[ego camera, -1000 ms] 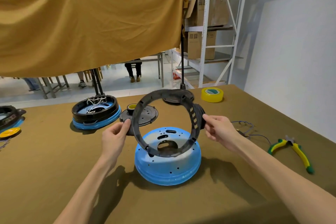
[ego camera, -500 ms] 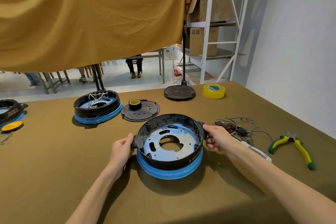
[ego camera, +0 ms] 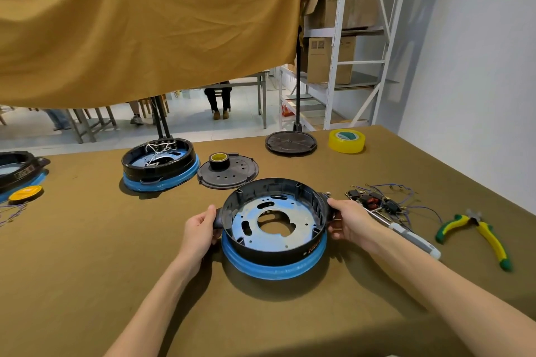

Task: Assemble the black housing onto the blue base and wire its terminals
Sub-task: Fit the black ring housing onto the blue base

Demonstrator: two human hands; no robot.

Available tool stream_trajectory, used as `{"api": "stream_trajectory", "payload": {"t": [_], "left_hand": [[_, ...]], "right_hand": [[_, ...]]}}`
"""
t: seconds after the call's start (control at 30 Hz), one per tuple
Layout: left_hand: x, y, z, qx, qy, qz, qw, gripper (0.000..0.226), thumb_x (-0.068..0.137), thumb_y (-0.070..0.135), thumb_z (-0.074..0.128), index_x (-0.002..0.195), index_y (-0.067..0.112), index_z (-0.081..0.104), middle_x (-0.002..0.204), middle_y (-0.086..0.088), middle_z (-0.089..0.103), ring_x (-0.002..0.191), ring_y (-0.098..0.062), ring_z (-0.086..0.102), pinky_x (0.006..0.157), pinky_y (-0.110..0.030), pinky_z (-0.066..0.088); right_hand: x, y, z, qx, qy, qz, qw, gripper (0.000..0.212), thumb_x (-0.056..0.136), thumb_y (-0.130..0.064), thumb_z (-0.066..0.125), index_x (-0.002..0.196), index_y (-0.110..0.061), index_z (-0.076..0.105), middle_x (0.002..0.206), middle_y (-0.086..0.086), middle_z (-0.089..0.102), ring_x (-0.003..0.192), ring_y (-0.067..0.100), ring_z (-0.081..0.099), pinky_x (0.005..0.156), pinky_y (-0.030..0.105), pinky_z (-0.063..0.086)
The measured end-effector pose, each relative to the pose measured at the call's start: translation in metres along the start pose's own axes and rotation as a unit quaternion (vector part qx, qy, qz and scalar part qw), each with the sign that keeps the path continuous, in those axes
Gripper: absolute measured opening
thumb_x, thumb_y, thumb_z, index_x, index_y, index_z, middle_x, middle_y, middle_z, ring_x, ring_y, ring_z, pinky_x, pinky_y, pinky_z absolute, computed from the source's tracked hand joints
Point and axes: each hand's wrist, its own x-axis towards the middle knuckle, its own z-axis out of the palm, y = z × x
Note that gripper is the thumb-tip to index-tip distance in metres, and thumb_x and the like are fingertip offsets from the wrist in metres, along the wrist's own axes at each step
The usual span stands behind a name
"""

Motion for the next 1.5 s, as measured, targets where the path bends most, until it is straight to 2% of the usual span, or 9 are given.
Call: {"api": "stream_trajectory", "payload": {"t": [0.23, 0.4, 0.67, 0.77, 0.93, 1.0, 1.13, 1.3, 1.5], "left_hand": [[0.006, 0.003, -0.003, -0.011, -0.003, 0.034, 0.999, 0.049, 0.109, 0.038, 0.044, 0.086, 0.004, 0.070, 0.059, 0.003, 0.051, 0.060, -0.014, 0.043, 0.059, -0.031, 0.037], [0.010, 0.022, -0.013, -0.052, -0.053, 0.103, 0.992, 0.023, 0.107, 0.008, 0.047, 0.110, 0.013, 0.069, 0.077, -0.003, 0.062, 0.069, -0.015, 0.051, 0.060, -0.029, 0.042], [0.000, 0.032, -0.012, 0.015, 0.025, 0.227, 0.973, 0.024, 0.099, 0.004, 0.063, 0.110, 0.024, 0.071, 0.096, 0.010, 0.077, 0.088, -0.006, 0.072, 0.072, -0.021, 0.057], [0.001, 0.028, -0.012, -0.025, 0.032, 0.196, 0.980, 0.017, 0.096, 0.006, 0.068, 0.110, 0.015, 0.074, 0.094, 0.008, 0.080, 0.090, -0.008, 0.075, 0.080, -0.023, 0.060], [0.004, 0.010, -0.016, -0.050, 0.007, 0.129, 0.990, 0.035, 0.096, -0.007, 0.061, 0.100, 0.023, 0.078, 0.094, 0.008, 0.080, 0.092, -0.004, 0.075, 0.073, -0.014, 0.059], [0.004, 0.002, -0.016, -0.045, -0.002, 0.095, 0.994, 0.044, 0.097, -0.011, 0.055, 0.102, 0.027, 0.078, 0.098, 0.011, 0.080, 0.096, -0.001, 0.073, 0.076, -0.016, 0.060], [0.006, -0.013, -0.014, -0.072, -0.005, 0.057, 0.996, 0.051, 0.097, -0.012, 0.040, 0.105, 0.022, 0.078, 0.104, 0.006, 0.079, 0.104, -0.010, 0.072, 0.085, -0.025, 0.058], [0.005, -0.019, -0.012, -0.045, 0.009, 0.075, 0.996, 0.039, 0.102, -0.001, 0.052, 0.111, 0.029, 0.075, 0.101, 0.011, 0.079, 0.094, -0.005, 0.074, 0.069, -0.019, 0.060], [0.013, -0.019, -0.010, -0.039, 0.020, 0.021, 0.999, 0.036, 0.100, 0.005, 0.061, 0.132, 0.020, 0.059, 0.109, -0.001, 0.074, 0.100, -0.012, 0.069, 0.079, -0.026, 0.056]], "right_hand": [[0.000, -0.011, -0.003, 0.042, -0.045, -0.047, 0.997, 0.023, 0.108, -0.015, 0.046, 0.099, -0.003, 0.063, 0.076, 0.010, 0.060, 0.053, 0.018, 0.052, 0.047, 0.028, 0.039], [-0.006, -0.025, -0.010, 0.035, -0.093, -0.133, 0.986, 0.020, 0.104, 0.002, 0.044, 0.109, -0.001, 0.063, 0.083, 0.016, 0.070, 0.067, 0.026, 0.063, 0.063, 0.034, 0.056], [-0.002, -0.020, -0.014, -0.124, -0.005, -0.261, 0.957, 0.016, 0.103, -0.006, 0.059, 0.115, -0.010, 0.068, 0.094, 0.020, 0.069, 0.078, 0.030, 0.071, 0.075, 0.040, 0.063], [0.000, -0.017, -0.015, -0.118, -0.022, -0.239, 0.964, 0.019, 0.107, -0.006, 0.051, 0.117, -0.008, 0.067, 0.084, 0.022, 0.066, 0.069, 0.028, 0.069, 0.065, 0.037, 0.061], [0.009, -0.013, -0.015, 0.159, -0.022, -0.084, 0.983, 0.035, 0.103, 0.000, 0.034, 0.099, 0.009, 0.068, 0.097, 0.023, 0.074, 0.082, 0.033, 0.073, 0.070, 0.042, 0.059], [0.011, -0.006, -0.012, 0.106, -0.002, -0.069, 0.992, 0.029, 0.105, -0.005, 0.043, 0.095, 0.005, 0.069, 0.091, 0.016, 0.075, 0.073, 0.027, 0.073, 0.063, 0.038, 0.059], [0.018, 0.009, -0.008, -0.142, 0.043, -0.146, 0.978, 0.030, 0.099, 0.007, 0.052, 0.111, -0.015, 0.069, 0.116, 0.002, 0.070, 0.105, 0.017, 0.069, 0.081, 0.031, 0.059], [0.024, 0.006, -0.004, -0.186, 0.075, -0.166, 0.965, 0.022, 0.101, -0.009, 0.062, 0.118, -0.022, 0.060, 0.104, -0.002, 0.071, 0.093, 0.009, 0.069, 0.067, 0.020, 0.054], [0.031, 0.019, 0.004, -0.223, 0.116, -0.136, 0.958, 0.030, 0.101, -0.015, 0.064, 0.129, -0.005, 0.065, 0.103, 0.000, 0.066, 0.092, 0.011, 0.063, 0.073, 0.025, 0.051]]}}
